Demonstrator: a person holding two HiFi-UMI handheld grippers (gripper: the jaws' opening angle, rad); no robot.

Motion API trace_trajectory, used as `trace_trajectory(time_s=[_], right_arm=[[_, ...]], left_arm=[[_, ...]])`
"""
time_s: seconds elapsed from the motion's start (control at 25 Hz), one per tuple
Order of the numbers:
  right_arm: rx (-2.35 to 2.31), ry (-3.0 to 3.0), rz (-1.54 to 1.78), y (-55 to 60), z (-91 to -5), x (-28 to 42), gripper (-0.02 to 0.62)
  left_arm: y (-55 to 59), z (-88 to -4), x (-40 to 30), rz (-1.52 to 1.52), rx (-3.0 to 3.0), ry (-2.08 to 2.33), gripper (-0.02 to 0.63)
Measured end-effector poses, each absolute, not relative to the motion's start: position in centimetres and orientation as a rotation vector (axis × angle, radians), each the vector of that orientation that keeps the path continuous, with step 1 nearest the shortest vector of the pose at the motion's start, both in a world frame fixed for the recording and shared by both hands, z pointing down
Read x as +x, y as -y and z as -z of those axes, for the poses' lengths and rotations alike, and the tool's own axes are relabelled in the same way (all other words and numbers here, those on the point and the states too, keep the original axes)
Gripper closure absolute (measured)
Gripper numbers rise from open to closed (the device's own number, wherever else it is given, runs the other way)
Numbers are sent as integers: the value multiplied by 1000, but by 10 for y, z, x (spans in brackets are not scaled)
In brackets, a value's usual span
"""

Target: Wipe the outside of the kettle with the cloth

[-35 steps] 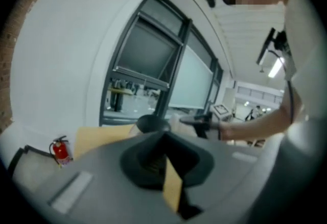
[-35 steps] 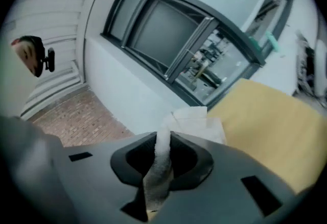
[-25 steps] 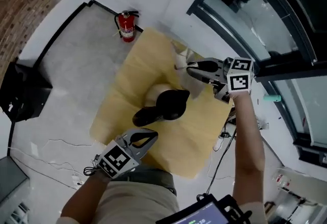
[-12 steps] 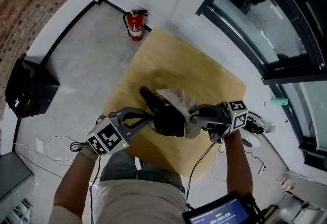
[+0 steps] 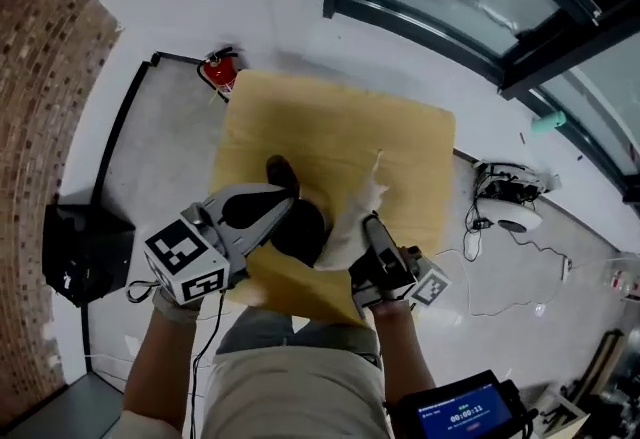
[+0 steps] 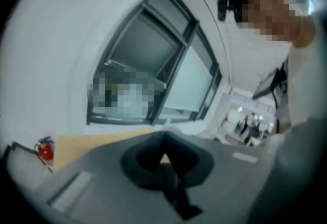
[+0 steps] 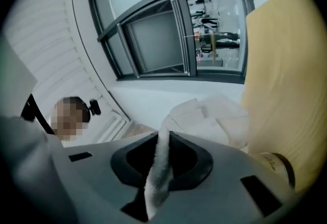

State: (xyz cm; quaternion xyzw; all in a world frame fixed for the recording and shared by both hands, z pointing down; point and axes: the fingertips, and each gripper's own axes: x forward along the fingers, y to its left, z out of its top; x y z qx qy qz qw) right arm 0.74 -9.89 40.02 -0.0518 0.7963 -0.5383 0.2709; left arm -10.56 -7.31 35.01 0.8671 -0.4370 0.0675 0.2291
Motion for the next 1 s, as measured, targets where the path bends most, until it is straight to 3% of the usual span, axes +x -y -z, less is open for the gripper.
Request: trace_trajectory(time_s=[0.12, 0.4, 0.48, 0.72, 1.0], right_arm=[[-198, -2320, 1437, 99, -416, -16, 534], [-636, -2570, 1650, 96, -570, -6, 535], [-555, -2544, 1684, 98, -563, -13, 535], [-32, -2669, 1333, 99, -412, -73, 537], [-135, -2907, 1680, 133, -543, -54, 537]], left_arm=[[77, -396, -81, -528, 2320, 1190, 607], [68, -413, -87, -597, 2248, 1260, 604], [66, -415, -86, -603, 2249, 1269, 606], [59, -415, -92, -583, 2258, 1233, 606], [77, -412, -65, -601, 2311, 1197, 606]])
